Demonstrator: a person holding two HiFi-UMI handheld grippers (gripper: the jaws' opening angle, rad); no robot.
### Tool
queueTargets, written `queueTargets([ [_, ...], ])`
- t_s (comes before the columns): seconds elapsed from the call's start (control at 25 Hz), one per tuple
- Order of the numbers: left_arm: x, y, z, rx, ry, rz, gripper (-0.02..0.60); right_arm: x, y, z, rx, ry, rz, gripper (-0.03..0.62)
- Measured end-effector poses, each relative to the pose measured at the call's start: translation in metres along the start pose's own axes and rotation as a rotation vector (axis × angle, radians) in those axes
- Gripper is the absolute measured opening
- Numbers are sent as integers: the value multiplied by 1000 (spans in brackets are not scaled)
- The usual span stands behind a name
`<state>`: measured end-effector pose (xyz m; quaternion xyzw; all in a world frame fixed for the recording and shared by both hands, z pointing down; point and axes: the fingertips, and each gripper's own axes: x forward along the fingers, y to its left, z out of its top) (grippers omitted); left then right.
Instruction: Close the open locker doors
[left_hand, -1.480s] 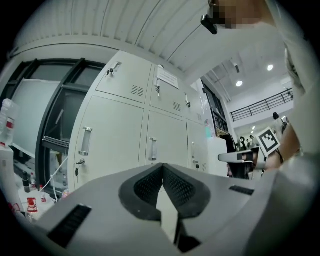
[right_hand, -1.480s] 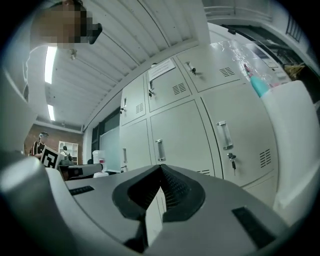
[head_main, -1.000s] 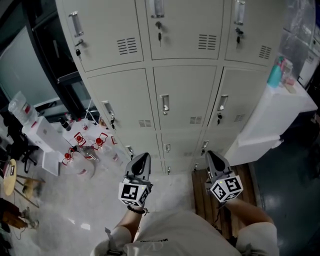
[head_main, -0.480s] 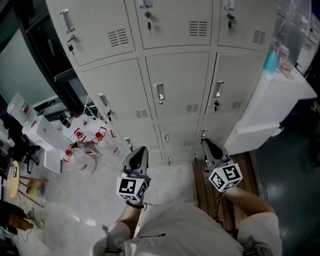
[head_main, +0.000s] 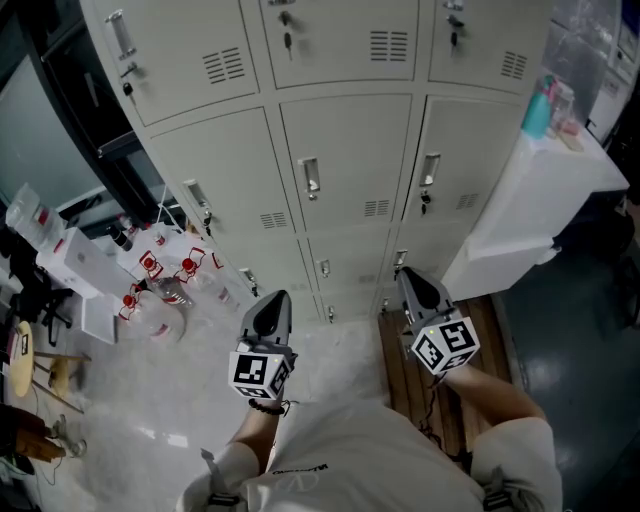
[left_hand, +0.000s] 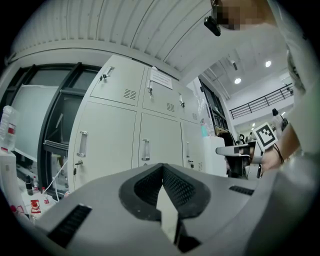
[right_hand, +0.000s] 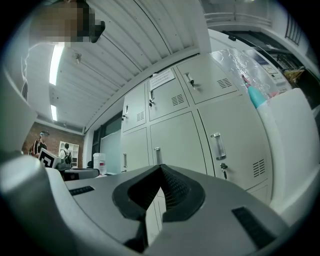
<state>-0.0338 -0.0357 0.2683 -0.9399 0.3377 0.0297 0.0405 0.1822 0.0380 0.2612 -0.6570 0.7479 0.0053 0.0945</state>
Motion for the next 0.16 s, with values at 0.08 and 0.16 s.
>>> queueTargets([
  [0.08,2,0,-2,-4,1,2,5,1,-2,1,1,2,-3,8],
  [0.16,4,-1,-3,-7,1,2,5,1,-4,2,4,6,-8,8],
])
